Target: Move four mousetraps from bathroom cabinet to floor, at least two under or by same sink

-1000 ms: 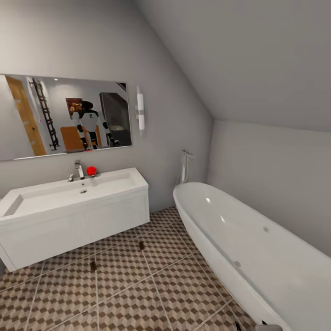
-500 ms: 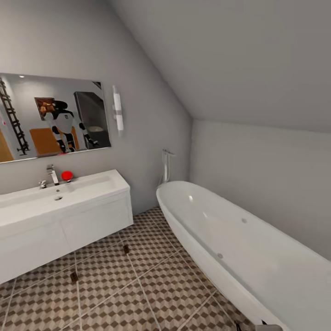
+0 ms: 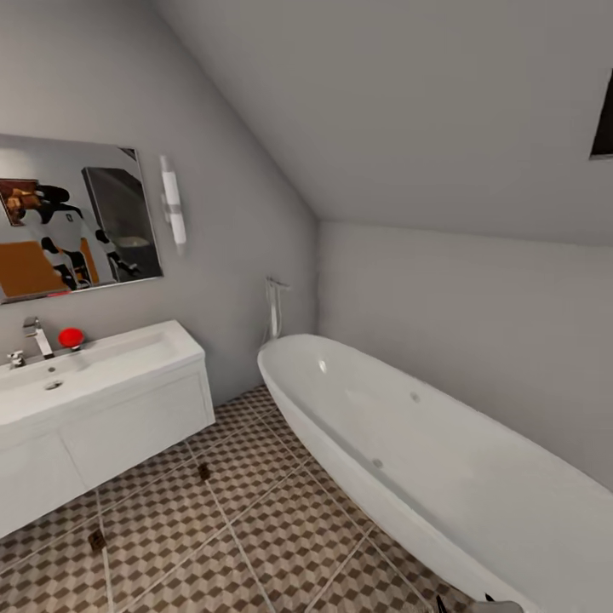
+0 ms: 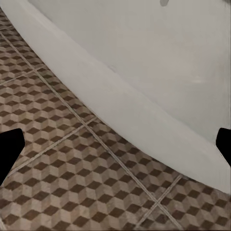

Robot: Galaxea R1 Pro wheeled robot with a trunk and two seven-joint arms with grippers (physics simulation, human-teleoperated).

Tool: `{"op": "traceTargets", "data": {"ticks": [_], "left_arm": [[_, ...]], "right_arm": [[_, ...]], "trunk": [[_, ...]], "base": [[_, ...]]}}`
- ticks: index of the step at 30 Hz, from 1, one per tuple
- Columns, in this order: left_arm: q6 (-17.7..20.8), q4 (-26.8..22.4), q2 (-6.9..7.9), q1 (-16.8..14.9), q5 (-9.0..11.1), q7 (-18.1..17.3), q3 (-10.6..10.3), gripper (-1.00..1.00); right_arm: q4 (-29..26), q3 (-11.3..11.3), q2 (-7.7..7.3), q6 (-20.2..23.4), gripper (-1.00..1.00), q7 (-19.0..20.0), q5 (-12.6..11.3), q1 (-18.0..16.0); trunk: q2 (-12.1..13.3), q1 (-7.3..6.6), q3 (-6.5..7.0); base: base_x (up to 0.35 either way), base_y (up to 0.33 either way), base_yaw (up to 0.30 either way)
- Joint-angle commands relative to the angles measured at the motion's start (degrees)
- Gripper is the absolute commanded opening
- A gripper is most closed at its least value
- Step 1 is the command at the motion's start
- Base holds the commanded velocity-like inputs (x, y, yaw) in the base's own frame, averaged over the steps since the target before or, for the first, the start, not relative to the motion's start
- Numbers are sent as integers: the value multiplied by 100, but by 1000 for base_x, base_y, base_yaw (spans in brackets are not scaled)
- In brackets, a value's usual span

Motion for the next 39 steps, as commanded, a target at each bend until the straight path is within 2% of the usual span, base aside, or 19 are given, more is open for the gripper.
{"op": "traceTargets", "data": {"ticks": [1, 39], "left_arm": [[-35, 21, -1, -7, 45, -16, -7, 100], [-35, 21, 3, -7, 45, -16, -6, 100]], "right_arm": [[22, 49, 4, -27, 100, 7, -48, -9], [22, 49, 48, -20, 100, 7, -51, -9]], "trunk": [[-5, 3, -2], [-5, 3, 34]], "base": [[0, 0, -280], [0, 0, -280]]}}
